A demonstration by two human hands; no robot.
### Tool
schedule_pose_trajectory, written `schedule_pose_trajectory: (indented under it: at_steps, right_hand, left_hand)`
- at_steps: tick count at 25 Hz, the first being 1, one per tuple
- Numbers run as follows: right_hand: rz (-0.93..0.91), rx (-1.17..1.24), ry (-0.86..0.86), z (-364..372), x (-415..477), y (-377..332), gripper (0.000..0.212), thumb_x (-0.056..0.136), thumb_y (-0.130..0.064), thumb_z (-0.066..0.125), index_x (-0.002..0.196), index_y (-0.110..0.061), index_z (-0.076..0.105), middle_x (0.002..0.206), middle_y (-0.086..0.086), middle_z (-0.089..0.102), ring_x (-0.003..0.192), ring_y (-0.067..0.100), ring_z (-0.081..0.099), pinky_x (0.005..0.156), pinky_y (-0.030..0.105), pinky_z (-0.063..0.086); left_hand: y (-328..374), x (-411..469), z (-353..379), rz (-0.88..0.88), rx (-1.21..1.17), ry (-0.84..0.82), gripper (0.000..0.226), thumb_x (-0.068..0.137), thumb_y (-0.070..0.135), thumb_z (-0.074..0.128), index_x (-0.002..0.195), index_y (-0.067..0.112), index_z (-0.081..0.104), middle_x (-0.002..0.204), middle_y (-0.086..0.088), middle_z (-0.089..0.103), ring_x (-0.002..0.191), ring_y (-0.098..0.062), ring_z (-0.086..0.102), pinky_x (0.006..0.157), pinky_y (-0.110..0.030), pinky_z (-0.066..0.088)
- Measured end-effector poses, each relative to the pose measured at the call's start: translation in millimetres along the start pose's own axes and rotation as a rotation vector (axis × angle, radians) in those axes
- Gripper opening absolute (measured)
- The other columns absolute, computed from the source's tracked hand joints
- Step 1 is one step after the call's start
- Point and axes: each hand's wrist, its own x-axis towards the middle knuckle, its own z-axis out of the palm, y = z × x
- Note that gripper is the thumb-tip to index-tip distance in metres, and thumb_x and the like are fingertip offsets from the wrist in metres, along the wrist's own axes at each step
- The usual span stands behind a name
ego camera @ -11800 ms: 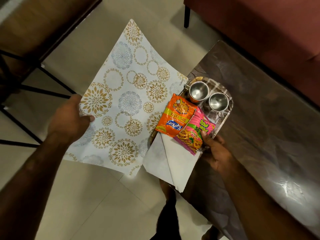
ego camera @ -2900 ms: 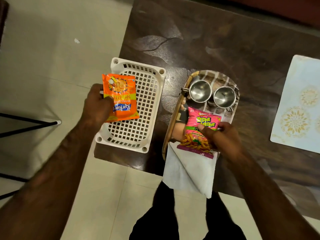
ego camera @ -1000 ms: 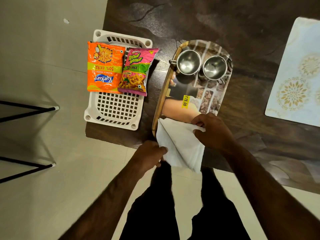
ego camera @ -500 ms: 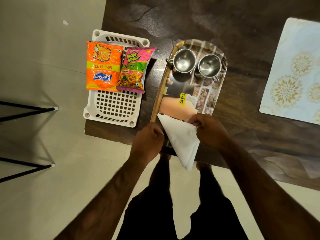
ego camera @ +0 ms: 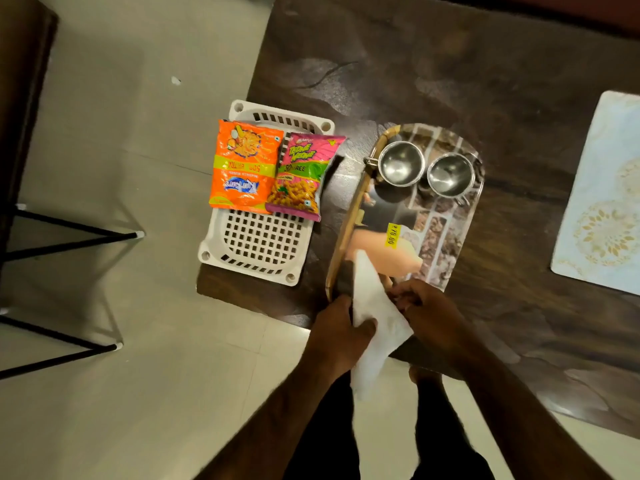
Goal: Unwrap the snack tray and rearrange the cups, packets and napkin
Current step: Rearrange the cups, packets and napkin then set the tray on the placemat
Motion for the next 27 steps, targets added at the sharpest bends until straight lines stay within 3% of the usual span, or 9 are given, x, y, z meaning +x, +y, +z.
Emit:
schedule_pose_trajectory:
  at_steps: [3,6,9,14,18,20,23,25,27]
  right_hand:
    - [0.048,0.158,-0.029,-3.0,0.2,-2.1,0.037,0.103,0.001,0.050,0.101,-0.027,0.074,0.100,0.007,0.074,0.087,0.026,0.073,0.068,0.037,0.062]
    - [0.061,0.211,0.010,-4.6,5.7,8.9,0.051,0.099,0.007,0.048,0.092,-0.033,0.079,0.088,0.004,0.079,0.092,0.032,0.073,0.081,0.047,0.058]
    - [0.101,0.215,0.024,-1.7,13.6,13.6,0.054,0.095,0.010,0.047,0.090,-0.034,0.078,0.080,0.001,0.076,0.084,0.030,0.069,0.074,0.038,0.049]
    - [0.108,0.218,0.029,1.1,13.1,8.0,0.053,0.093,0.008,0.051,0.087,-0.038,0.077,0.085,0.002,0.074,0.078,0.025,0.067,0.071,0.035,0.047]
    - [0.097,0.195,0.036,-2.2,9.5,2.6,0.046,0.092,0.001,0.055,0.088,-0.040,0.076,0.087,0.004,0.076,0.078,0.025,0.070,0.079,0.047,0.057]
    - [0.086,0.179,0.042,-2.8,8.7,1.8,0.040,0.090,-0.004,0.057,0.091,-0.039,0.076,0.089,0.004,0.077,0.079,0.025,0.072,0.085,0.054,0.061]
    - [0.069,0.114,0.043,-4.1,7.1,-0.6,0.035,0.092,-0.010,0.060,0.095,-0.042,0.075,0.095,0.000,0.077,0.090,0.027,0.075,0.087,0.052,0.063]
    - [0.053,0.092,0.085,-12.9,3.7,-9.5,0.039,0.093,-0.010,0.063,0.094,-0.048,0.073,0.092,-0.002,0.078,0.089,0.023,0.077,0.077,0.039,0.062]
    - [0.044,0.105,0.172,-30.1,1.6,-22.0,0.042,0.093,-0.006,0.064,0.092,-0.047,0.072,0.089,-0.001,0.080,0.078,0.012,0.077,0.066,0.026,0.057]
  left_hand:
    - [8.4,-4.5,-32.3,0.035,-0.138,0.040,0.045,0.088,0.021,0.069,0.129,0.025,0.052,0.118,0.010,0.062,0.115,-0.016,0.059,0.101,-0.033,0.050]
    - [10.7,-11.0,-80.0,0.051,-0.471,0.150,0.042,0.074,0.016,0.072,0.114,0.025,0.062,0.113,0.008,0.068,0.110,-0.020,0.064,0.097,-0.043,0.054]
    - [6.5,-10.5,-121.9,0.042,-0.912,0.227,0.047,0.076,0.006,0.066,0.121,0.020,0.062,0.116,-0.004,0.074,0.107,-0.030,0.069,0.081,-0.054,0.057]
    - [6.8,10.9,-142.8,-0.112,-1.182,0.411,0.038,0.089,-0.003,0.061,0.124,0.011,0.059,0.115,-0.009,0.072,0.109,-0.027,0.068,0.073,-0.042,0.060]
    - [16.4,26.6,-142.0,-0.164,-1.067,0.454,0.020,0.092,0.001,0.063,0.098,0.019,0.060,0.100,-0.003,0.071,0.097,-0.026,0.069,0.074,-0.044,0.058]
    - [15.6,30.2,-144.7,-0.198,-0.915,0.446,0.015,0.091,0.012,0.068,0.102,0.017,0.060,0.097,-0.006,0.071,0.086,-0.029,0.072,0.066,-0.042,0.059]
    - [12.5,28.5,-155.9,-0.267,-0.525,0.414,0.045,0.085,0.047,0.070,0.113,0.014,0.058,0.088,-0.015,0.074,0.066,-0.036,0.073,0.051,-0.037,0.057]
    - [15.4,22.0,-164.3,-0.337,-0.245,0.490,0.067,0.080,0.062,0.065,0.121,0.010,0.049,0.099,-0.017,0.071,0.078,-0.039,0.071,0.053,-0.039,0.057]
    - [21.8,14.9,-166.1,-0.309,0.109,0.617,0.065,0.083,0.055,0.065,0.121,0.009,0.041,0.114,-0.016,0.066,0.100,-0.042,0.065,0.075,-0.046,0.057]
